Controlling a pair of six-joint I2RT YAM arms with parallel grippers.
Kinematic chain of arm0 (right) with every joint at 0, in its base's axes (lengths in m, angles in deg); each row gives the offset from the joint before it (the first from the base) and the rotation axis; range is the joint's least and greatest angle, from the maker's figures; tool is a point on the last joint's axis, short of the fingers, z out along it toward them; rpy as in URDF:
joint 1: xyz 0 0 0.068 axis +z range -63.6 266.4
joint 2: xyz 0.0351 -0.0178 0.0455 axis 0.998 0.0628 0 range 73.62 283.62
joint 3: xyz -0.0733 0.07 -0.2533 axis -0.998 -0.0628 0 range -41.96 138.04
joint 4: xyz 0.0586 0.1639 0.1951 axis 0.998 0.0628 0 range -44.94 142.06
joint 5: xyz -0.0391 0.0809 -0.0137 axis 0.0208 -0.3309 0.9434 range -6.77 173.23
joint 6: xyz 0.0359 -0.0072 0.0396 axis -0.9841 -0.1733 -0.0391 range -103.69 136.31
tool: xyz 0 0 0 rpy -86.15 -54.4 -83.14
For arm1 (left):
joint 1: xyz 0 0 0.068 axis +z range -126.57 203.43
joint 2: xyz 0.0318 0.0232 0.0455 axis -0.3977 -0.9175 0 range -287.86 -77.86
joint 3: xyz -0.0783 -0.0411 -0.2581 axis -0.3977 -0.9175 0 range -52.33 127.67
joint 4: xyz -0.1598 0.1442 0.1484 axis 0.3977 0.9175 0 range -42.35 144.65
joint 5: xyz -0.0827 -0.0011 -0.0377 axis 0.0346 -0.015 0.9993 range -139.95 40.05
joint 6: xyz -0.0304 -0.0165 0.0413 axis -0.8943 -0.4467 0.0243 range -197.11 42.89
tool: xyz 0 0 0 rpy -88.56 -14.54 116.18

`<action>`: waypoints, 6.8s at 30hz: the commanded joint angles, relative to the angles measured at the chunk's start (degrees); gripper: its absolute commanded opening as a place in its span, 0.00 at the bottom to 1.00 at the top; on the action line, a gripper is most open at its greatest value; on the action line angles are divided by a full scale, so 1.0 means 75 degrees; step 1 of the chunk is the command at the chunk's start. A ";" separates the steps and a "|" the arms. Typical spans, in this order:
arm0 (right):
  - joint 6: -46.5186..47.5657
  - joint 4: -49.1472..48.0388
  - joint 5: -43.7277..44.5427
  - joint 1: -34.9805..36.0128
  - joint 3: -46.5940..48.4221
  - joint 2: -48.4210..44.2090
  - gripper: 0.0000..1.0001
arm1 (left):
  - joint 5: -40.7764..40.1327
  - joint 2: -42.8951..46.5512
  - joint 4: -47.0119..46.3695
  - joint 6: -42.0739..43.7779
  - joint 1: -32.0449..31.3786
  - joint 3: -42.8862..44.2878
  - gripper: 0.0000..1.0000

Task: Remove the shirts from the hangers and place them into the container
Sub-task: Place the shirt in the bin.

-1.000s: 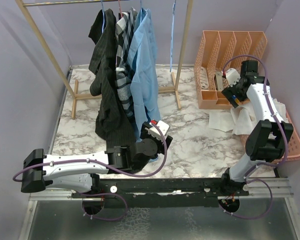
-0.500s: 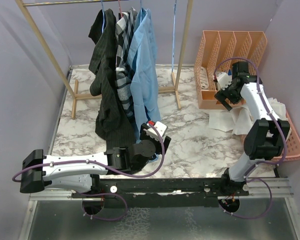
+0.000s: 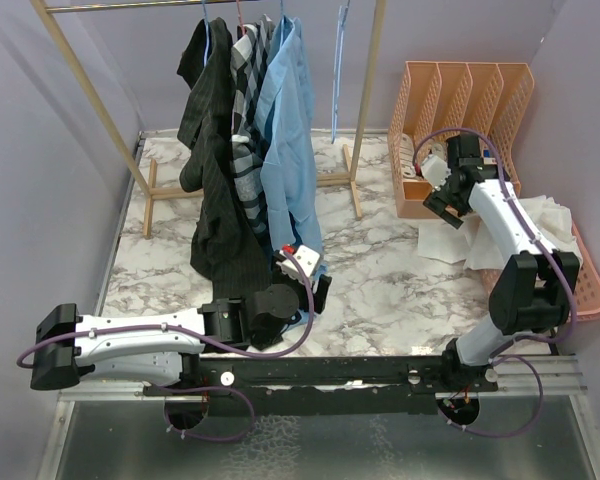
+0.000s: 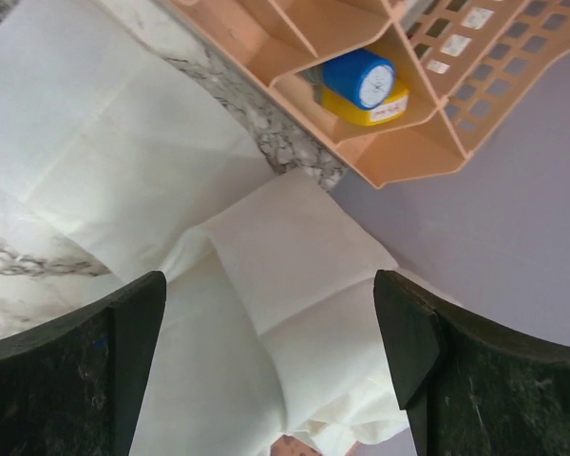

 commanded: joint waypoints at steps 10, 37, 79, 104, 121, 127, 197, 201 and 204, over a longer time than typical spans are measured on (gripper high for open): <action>0.0264 -0.1303 0.0989 -0.0020 -0.0765 0.0027 0.79 | 0.0242 0.0034 -0.0060 -0.0211 -0.0028 0.0075 0.71; -0.2445 -0.0379 -0.1461 -0.1356 0.2007 -0.0398 0.01 | 0.0320 -0.0340 -0.0155 -0.0146 -0.0033 0.0255 0.71; -0.3744 -0.1563 -0.3473 -0.5280 -0.2328 -0.4188 0.01 | 0.0865 -0.1890 0.0652 0.0701 -0.0033 0.2376 0.71; -0.0012 -0.1899 -0.4753 -0.6825 -0.4228 -0.1481 0.03 | 0.1389 -0.3263 0.0464 0.0803 -0.0034 0.3316 0.71; 0.1321 0.2795 -0.7927 -0.6751 0.0900 -0.3434 0.96 | 0.1332 -0.2967 -0.0027 0.0603 -0.0034 0.2712 0.72; -0.0073 0.3364 -0.6779 -0.4286 0.0917 -0.3509 0.90 | 0.1436 -0.2979 -0.0208 0.0561 -0.0033 0.2627 0.72; 0.3376 -0.6413 0.2461 0.0580 -0.6319 -0.2721 0.59 | 0.1239 -0.1828 -0.2038 -0.0268 -0.0033 -0.0220 0.71; 0.2747 -0.5806 0.2287 0.0589 -0.5783 -0.2676 0.32 | 0.1251 -0.1812 -0.2043 -0.0265 -0.0033 -0.0228 0.71; 0.1859 -0.4877 0.1932 0.0581 -0.5034 -0.2633 0.20 | 0.1251 -0.1795 -0.2043 -0.0268 -0.0033 -0.0240 0.71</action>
